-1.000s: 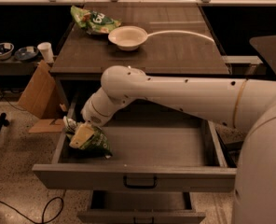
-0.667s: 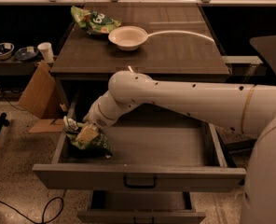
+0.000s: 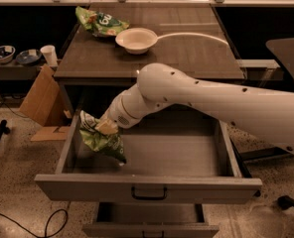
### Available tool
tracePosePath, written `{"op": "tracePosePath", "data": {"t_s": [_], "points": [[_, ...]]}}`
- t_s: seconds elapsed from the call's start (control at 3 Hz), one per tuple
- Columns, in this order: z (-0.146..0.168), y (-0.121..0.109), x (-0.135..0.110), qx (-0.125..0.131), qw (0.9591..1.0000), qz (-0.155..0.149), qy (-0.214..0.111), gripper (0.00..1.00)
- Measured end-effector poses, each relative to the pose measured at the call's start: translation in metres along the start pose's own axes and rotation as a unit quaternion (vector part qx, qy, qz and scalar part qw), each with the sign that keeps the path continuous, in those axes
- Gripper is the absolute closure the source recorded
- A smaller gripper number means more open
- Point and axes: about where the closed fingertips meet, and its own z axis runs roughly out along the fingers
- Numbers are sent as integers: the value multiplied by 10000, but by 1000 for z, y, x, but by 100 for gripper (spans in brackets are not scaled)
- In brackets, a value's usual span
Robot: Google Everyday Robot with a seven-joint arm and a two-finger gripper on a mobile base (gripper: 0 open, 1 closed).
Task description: Pick green jalapeno chip bag from top drawer and place on counter
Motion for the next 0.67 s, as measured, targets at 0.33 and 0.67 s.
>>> {"op": "tracePosePath", "data": {"t_s": [0.33,0.67], "points": [[-78,-10,-9,500,9987,86,-47,100],[-142,-15,-6,880,9959,190,130,100]]}}
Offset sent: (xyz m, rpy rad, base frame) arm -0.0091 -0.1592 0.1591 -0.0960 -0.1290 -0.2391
